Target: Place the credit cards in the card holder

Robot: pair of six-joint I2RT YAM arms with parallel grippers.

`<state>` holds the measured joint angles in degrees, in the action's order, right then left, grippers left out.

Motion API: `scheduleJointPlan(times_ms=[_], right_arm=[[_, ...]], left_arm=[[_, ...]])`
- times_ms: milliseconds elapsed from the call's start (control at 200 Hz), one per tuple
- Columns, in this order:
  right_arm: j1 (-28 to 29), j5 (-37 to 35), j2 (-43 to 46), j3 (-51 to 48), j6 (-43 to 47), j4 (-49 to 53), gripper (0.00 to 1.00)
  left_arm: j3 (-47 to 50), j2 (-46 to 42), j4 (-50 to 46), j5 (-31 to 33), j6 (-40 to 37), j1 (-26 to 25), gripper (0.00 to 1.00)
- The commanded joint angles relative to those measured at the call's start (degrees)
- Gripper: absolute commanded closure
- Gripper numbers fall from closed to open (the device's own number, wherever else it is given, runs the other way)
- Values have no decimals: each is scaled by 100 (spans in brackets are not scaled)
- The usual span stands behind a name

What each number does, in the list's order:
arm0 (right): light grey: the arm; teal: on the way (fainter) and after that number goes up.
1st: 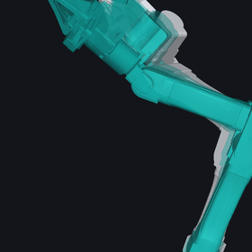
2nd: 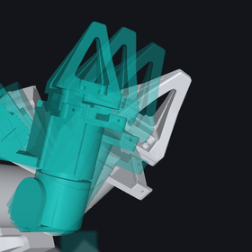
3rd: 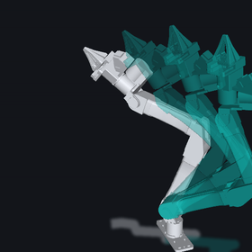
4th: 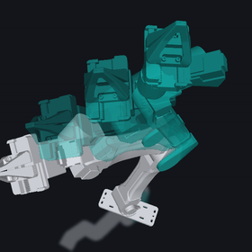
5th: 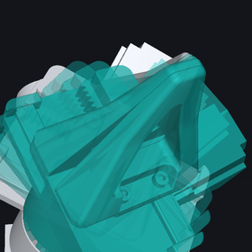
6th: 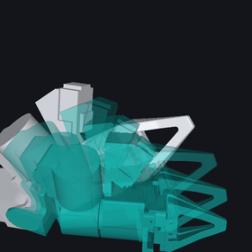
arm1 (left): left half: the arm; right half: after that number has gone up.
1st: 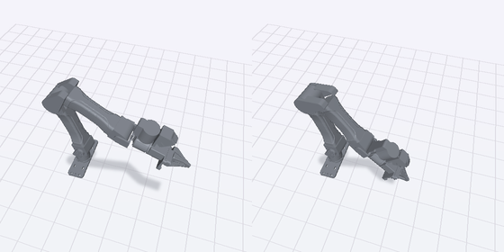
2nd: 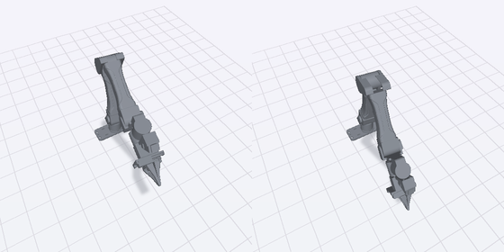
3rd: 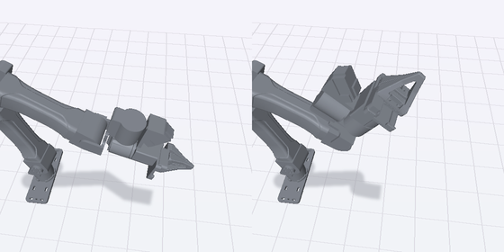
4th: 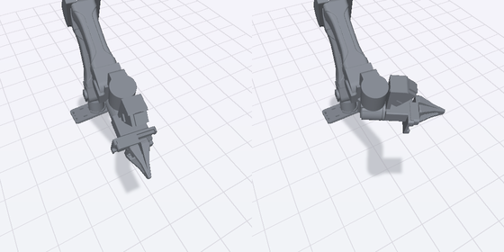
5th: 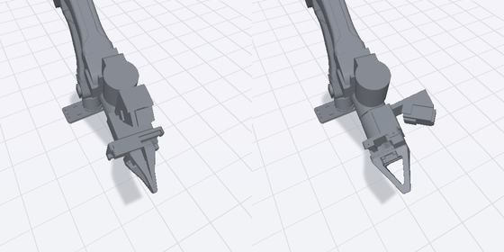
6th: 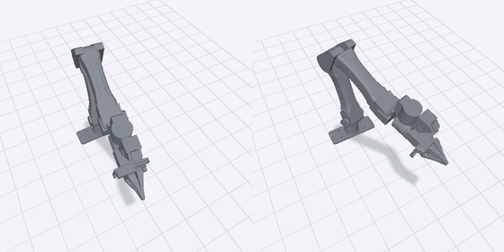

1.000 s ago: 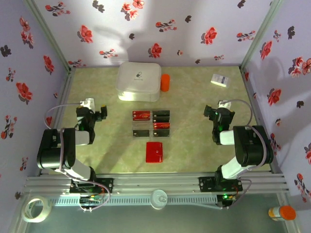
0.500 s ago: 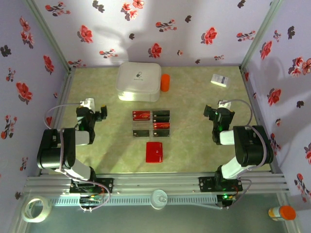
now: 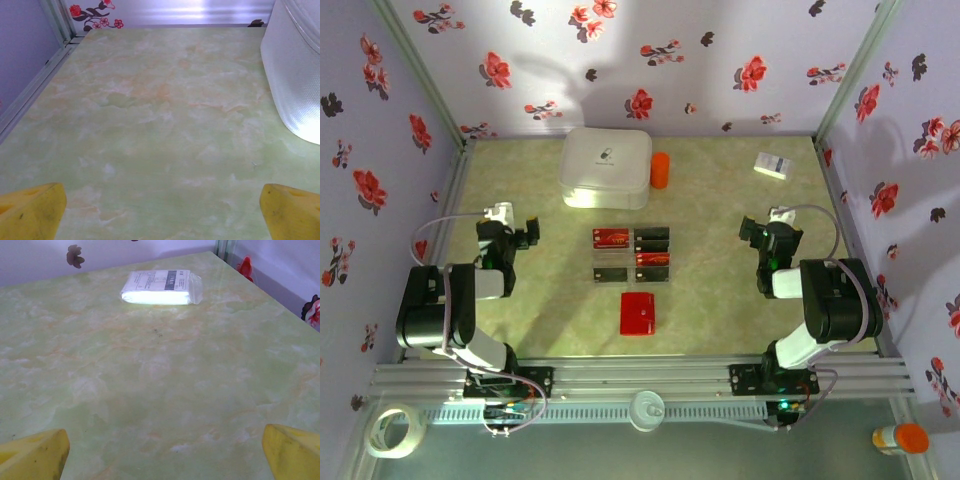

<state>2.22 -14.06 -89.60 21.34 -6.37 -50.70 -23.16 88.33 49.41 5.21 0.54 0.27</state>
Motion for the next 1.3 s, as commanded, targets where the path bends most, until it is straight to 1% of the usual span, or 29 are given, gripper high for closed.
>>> scheduleJointPlan(times_ms=[0,70,155,235,340,365,405,420,445,480,510,540,605,700,750,780,855,905,985,1115,1200,1295], right_arm=[[-67,93,26,110,79,42,1],[-72,82,39,94,88,13,1],[-72,-316,240,63,-73,84,1],[-72,-433,621,142,-109,558,1],[-73,-474,1264,374,-150,1448,1],[-72,-654,1403,468,-252,1694,1],[-72,-866,1705,670,-578,2212,1],[-77,-977,1806,760,-723,2447,1],[-81,-1240,1949,907,-1161,2884,1],[-89,-1706,2144,1202,-2023,3611,1],[-134,-1831,2289,1448,-2584,4256,1],[-203,-1577,2407,1627,-2771,4687,1],[-239,-733,2599,1943,-2722,5038,1],[-223,933,2762,2199,-2527,5087,1],[-159,1528,2792,2293,-2560,5119,1],[-39,1656,2808,2399,-2560,5280,1],[539,1662,2792,2678,-2377,5812,2],[1002,1440,2778,2811,-2280,6122,2],[1893,1057,2677,2958,-2106,6467,3],[3055,576,2334,3085,-2094,6787,6],[3546,296,2115,3069,-2134,6907,7],[3748,232,2000,2949,-2324,6975,7]], left_arm=[[22,14,77,132,87,3,0],[63,-9,123,120,87,4,0],[112,-141,130,169,96,1,0],[69,-378,-138,235,96,6,0],[-139,-763,-845,299,93,4,0],[-197,-869,-1009,355,95,7,0],[-279,-1070,-1296,465,91,-8,0],[-318,-1148,-1418,508,263,-10,0],[-387,-1286,-1615,606,372,-14,0],[-493,-1490,-1945,697,586,-3,0],[-580,-1676,-2178,709,734,-7,0],[-661,-1852,-2400,705,966,-10,0],[-891,-2208,-2974,702,1575,-21,0],[-1221,-2602,-3892,734,2568,-87,0],[-1386,-2746,-4400,757,2986,-165,0],[-1475,-2808,-4693,762,3154,-230,0],[-1601,-2944,-5270,803,3402,-437,0],[-1613,-3009,-5618,813,3580,-543,0],[-1561,-3089,-6041,805,3810,-706,0],[-1493,-3116,-6614,806,3761,-969,0],[-1515,-3047,-6945,847,3718,-1151,0],[-1428,-2931,-7140,1012,3859,-1397,0]])
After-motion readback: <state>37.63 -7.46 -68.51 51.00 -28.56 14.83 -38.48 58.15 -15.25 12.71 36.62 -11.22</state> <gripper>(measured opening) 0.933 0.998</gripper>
